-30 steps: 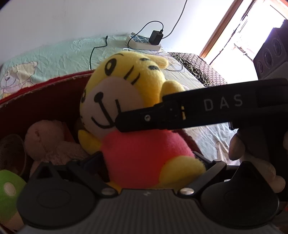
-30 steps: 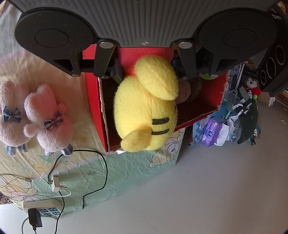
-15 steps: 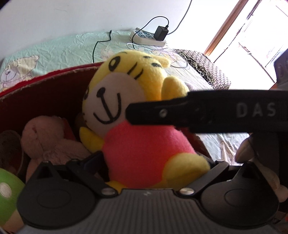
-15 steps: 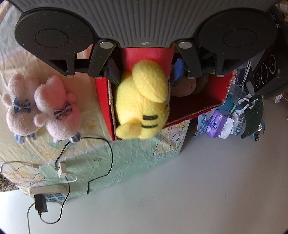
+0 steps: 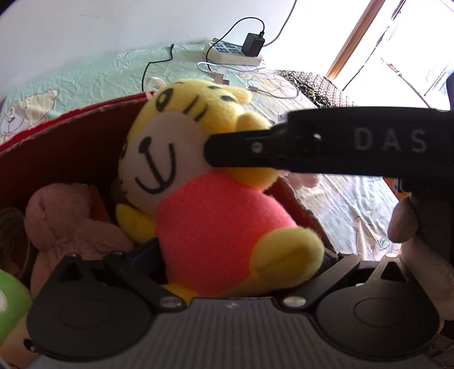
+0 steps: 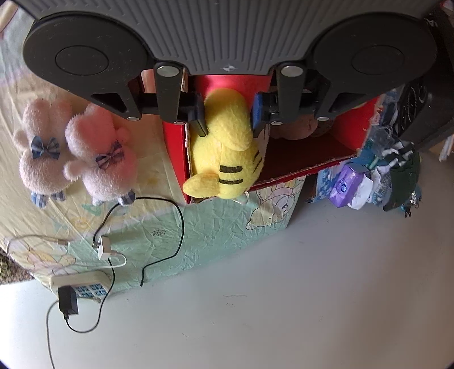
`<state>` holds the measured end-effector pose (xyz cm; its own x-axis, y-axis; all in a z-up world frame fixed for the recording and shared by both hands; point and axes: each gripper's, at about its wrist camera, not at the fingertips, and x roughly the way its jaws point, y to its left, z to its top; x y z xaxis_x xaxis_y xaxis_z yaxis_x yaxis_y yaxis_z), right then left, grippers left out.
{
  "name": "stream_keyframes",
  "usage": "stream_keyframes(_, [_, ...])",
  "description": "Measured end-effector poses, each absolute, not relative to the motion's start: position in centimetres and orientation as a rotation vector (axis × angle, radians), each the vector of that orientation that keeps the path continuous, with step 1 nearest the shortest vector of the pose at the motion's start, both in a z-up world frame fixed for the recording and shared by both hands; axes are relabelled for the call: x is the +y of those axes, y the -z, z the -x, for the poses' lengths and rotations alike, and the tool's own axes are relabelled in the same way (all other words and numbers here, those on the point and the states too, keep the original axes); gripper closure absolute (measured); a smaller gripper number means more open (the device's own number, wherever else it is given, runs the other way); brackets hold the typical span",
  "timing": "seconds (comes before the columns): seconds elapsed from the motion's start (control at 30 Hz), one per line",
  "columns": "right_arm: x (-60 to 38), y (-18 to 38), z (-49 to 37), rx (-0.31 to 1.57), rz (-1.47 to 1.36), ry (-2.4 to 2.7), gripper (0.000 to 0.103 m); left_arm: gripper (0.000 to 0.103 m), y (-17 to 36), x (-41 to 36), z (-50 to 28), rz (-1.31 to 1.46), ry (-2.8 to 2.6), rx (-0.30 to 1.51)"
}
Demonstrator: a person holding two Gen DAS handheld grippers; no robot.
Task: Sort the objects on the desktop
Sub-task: 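Lower the yellow tiger plush into the red box with both grippers, then open both grippers and release the tiger plush inside the box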
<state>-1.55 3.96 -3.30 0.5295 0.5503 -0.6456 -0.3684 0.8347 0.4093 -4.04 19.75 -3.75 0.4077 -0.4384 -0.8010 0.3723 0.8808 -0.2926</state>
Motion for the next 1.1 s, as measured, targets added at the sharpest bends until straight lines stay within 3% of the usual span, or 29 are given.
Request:
stream_keyframes(0.33, [5.3,3.9,2.3,0.835,-0.031,-0.559,0.069,0.004,4.0,19.9,3.8,0.071,0.509,1.057])
stream_keyframes(0.57, [3.7,3.7,2.2,0.844,-0.18,-0.564,0.061,0.002,3.8,20.0,3.8,0.072,0.5,1.05])
stream_keyframes(0.77, [2.8,2.7,2.9,0.775,-0.24,-0.544,0.062,0.002,2.8,21.0,4.4,0.125,0.517,1.0])
stream_keyframes(0.9, [2.6,2.4,2.8,0.76,-0.279,-0.579,0.068,0.002,1.8,21.8,5.0,0.14,0.527,0.941])
stream_keyframes(1.1, [3.9,2.8,2.5,0.795,-0.243,-0.602,0.069,0.002,2.7,21.9,4.4,0.174,0.513,0.982])
